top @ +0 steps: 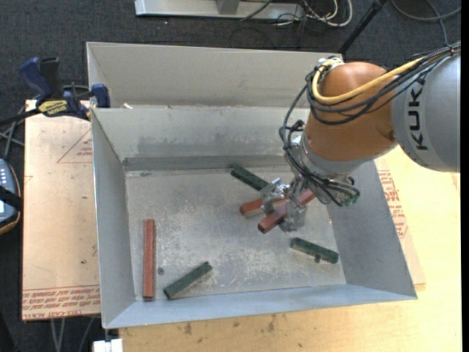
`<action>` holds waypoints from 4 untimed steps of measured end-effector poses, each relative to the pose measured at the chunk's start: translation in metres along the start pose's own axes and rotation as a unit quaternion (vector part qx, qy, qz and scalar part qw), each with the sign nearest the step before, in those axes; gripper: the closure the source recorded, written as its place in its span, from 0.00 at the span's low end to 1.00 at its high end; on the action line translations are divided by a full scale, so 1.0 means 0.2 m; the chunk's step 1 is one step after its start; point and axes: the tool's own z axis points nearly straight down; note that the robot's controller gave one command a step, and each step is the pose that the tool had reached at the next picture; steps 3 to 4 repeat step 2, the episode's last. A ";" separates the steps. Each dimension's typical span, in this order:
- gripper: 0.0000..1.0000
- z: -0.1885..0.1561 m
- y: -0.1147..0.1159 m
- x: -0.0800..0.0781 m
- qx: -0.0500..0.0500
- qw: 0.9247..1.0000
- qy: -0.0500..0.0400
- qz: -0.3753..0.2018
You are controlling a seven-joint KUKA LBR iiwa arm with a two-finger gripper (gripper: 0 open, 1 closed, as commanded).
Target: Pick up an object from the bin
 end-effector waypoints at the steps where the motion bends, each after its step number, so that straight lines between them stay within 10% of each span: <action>1: 1.00 0.00 0.00 0.00 0.000 1.000 0.000 0.000; 4: 1.00 -0.18 0.04 0.03 -0.001 1.000 0.002 -0.005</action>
Offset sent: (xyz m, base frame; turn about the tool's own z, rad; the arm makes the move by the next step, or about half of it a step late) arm -0.0133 0.0038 0.0552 -0.0165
